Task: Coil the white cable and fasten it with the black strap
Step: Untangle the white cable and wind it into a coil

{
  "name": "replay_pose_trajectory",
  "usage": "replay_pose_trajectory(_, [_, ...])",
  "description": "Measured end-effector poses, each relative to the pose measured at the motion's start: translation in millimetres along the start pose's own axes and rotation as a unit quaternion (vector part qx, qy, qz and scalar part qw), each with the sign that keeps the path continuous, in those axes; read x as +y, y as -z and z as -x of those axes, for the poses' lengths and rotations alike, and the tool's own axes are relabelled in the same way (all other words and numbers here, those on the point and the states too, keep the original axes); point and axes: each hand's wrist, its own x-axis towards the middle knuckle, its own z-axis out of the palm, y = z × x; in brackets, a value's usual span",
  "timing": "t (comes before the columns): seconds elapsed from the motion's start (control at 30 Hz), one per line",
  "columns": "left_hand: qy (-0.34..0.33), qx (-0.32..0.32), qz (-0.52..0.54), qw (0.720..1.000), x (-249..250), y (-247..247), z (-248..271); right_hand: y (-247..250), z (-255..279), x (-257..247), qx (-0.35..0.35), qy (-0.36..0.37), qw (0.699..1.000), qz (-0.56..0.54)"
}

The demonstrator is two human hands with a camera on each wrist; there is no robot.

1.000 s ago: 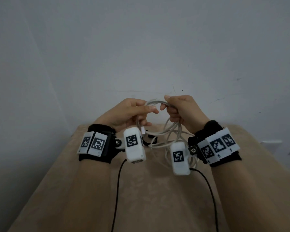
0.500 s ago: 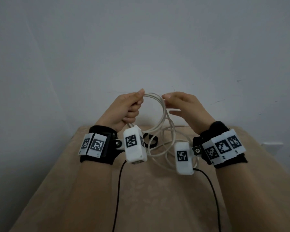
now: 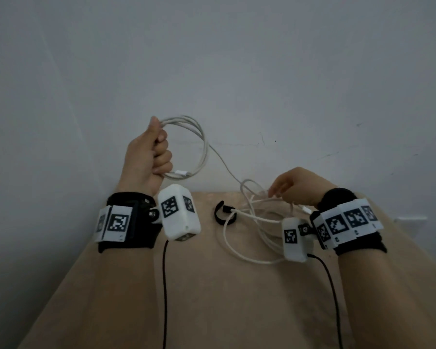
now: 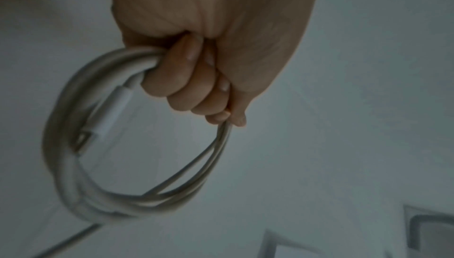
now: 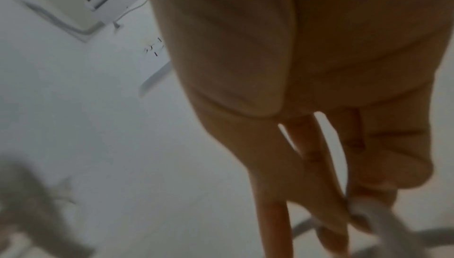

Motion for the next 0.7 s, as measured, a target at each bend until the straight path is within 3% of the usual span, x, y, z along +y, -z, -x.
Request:
replay_pose_trajectory(0.13, [-0.005,-0.005,0.022,1.0,9.8,9.9,0.4,1.2,-4.5,12.4,0.14,-0.05,0.987,-0.052])
replay_pose_trajectory(0.27, [0.012,-0.031,0.004,0.999,-0.5,-1.7,-1.9,-2.8,-9.4,-1.1,0.156,0.043,0.97,-0.183])
replay_pose_trajectory(0.37, [0.024,-0.051,-0.006,0.998,-7.2,-12.9,-1.5,-10.5,-4.2,-22.7,0.123,0.114,0.95,-0.264])
replay_pose_trajectory(0.47, [0.032,-0.068,-0.011,0.997,-12.3,-21.3,-0.3,-20.1,2.5,-40.7,0.022,0.164,0.936,-0.311])
replay_pose_trajectory(0.57, [0.027,-0.068,-0.003,0.997,-13.1,-23.2,0.3,-22.1,2.5,-41.8,-0.065,0.167,0.96,-0.213])
replay_pose_trajectory(0.7, [0.016,-0.046,0.013,0.999,-6.3,-15.9,0.8,-17.8,0.2,-24.5,-0.036,0.107,0.99,-0.09])
